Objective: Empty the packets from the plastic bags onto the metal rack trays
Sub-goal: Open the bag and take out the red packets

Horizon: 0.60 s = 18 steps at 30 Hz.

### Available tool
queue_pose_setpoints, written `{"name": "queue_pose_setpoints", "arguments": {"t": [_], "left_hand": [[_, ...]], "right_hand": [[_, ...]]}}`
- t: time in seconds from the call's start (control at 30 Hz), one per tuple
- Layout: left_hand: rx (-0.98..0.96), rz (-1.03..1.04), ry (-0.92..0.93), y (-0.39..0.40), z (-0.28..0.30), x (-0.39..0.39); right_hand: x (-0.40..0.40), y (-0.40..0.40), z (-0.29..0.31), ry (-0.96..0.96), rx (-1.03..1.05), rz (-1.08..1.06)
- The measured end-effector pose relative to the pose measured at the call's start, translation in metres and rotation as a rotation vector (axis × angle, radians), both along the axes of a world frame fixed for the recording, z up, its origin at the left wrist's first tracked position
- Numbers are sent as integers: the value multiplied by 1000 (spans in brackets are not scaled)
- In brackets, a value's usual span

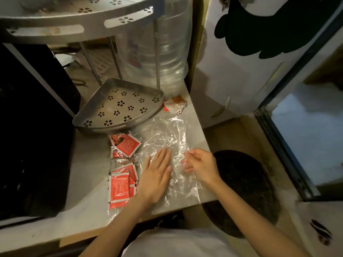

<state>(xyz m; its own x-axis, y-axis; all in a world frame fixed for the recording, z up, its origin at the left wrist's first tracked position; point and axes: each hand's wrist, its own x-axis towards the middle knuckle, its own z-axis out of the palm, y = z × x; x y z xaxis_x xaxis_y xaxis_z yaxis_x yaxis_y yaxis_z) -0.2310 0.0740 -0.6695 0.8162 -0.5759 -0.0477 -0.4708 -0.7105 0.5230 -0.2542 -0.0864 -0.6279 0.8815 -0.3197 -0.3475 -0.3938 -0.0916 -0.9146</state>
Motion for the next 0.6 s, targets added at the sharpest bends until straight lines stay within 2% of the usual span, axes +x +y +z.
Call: {"name": "queue_pose_setpoints", "arguments": {"t": [0.13, 0.27, 0.47, 0.6], "left_hand": [[56, -13, -28, 2, -5, -1], [106, -8, -38, 2, -9, -1], [83, 14, -31, 3, -11, 0], [4, 34, 9, 4, -9, 0]], "right_hand": [[-6, -25, 2, 86, 99, -114], [-7, -52, 6, 56, 43, -185], [4, -86, 14, 115, 0, -18], [7, -105, 6, 160, 41, -72]]}}
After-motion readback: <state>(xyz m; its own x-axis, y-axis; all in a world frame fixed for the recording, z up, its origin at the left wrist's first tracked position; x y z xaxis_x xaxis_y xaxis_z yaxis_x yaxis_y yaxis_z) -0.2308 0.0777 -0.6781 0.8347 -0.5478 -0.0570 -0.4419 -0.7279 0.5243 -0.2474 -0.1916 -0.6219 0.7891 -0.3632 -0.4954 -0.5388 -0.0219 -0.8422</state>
